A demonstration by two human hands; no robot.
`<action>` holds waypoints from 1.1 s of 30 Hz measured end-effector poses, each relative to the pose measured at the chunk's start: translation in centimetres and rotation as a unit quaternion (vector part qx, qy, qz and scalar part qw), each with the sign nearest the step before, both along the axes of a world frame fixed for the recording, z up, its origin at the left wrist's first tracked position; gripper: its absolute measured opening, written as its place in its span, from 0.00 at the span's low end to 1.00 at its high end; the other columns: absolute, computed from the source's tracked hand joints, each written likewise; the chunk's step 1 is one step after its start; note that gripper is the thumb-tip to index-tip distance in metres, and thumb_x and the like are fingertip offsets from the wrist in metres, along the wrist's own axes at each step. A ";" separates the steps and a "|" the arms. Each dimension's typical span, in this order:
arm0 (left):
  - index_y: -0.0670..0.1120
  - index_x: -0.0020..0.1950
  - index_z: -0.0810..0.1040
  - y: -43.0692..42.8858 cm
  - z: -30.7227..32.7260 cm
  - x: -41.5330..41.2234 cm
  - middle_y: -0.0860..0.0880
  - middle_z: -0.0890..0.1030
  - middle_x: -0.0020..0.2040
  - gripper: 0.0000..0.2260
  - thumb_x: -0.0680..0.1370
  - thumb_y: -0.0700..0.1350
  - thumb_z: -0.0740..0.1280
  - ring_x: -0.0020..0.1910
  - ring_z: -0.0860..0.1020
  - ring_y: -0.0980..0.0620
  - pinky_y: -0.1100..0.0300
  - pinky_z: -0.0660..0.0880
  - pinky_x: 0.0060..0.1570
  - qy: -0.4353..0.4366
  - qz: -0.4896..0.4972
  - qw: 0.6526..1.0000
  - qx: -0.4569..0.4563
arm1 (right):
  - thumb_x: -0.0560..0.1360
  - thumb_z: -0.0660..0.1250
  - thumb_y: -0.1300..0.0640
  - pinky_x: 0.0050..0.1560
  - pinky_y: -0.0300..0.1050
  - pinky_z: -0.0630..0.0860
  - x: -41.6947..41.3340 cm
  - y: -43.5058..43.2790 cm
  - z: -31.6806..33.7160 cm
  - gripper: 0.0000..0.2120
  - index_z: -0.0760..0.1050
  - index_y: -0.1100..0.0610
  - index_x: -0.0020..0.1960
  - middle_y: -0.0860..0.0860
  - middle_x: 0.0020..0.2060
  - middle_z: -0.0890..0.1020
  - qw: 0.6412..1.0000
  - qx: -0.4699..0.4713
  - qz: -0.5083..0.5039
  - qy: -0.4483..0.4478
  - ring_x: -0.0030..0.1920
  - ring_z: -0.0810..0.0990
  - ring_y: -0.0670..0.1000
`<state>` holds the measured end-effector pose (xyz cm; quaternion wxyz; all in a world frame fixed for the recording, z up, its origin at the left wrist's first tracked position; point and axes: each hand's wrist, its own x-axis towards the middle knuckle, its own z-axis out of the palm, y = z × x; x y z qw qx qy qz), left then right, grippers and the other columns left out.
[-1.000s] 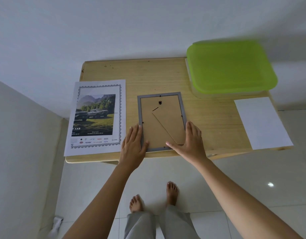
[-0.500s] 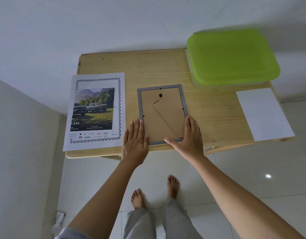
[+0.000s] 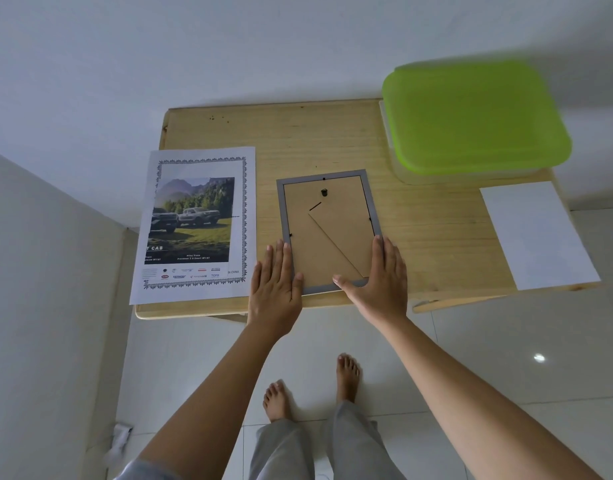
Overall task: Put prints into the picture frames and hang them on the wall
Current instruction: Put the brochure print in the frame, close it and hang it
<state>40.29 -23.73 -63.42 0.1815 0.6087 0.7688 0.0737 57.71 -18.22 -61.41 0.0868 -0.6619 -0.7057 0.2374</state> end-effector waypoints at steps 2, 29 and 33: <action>0.51 0.73 0.33 0.0 -0.1 0.0 0.55 0.34 0.74 0.28 0.74 0.58 0.31 0.72 0.31 0.58 0.61 0.29 0.69 0.002 0.001 1.000 0.004 | 0.69 0.64 0.34 0.74 0.48 0.40 0.0 0.1 0.1 0.49 0.40 0.53 0.76 0.49 0.76 0.44 1.000 -0.011 0.001 0.003 0.75 0.41 0.48; 0.50 0.75 0.56 5.9 -0.6 -1.9 0.52 0.57 0.76 0.26 0.78 0.56 0.43 0.74 0.50 0.58 0.61 0.45 0.72 -0.020 0.116 0.990 0.081 | 0.76 0.62 0.59 0.58 0.46 0.71 -5.9 14.7 0.5 0.17 0.72 0.61 0.64 0.57 0.55 0.75 0.980 0.080 0.148 0.109 0.57 0.72 0.55; 0.51 0.75 0.56 5.9 -0.6 -1.9 0.53 0.56 0.76 0.25 0.78 0.56 0.43 0.74 0.48 0.61 0.61 0.44 0.72 -0.027 0.123 0.988 0.085 | 0.74 0.65 0.58 0.54 0.49 0.73 -5.8 15.5 -0.4 0.16 0.74 0.60 0.61 0.57 0.51 0.75 0.974 0.104 0.172 0.103 0.53 0.73 0.57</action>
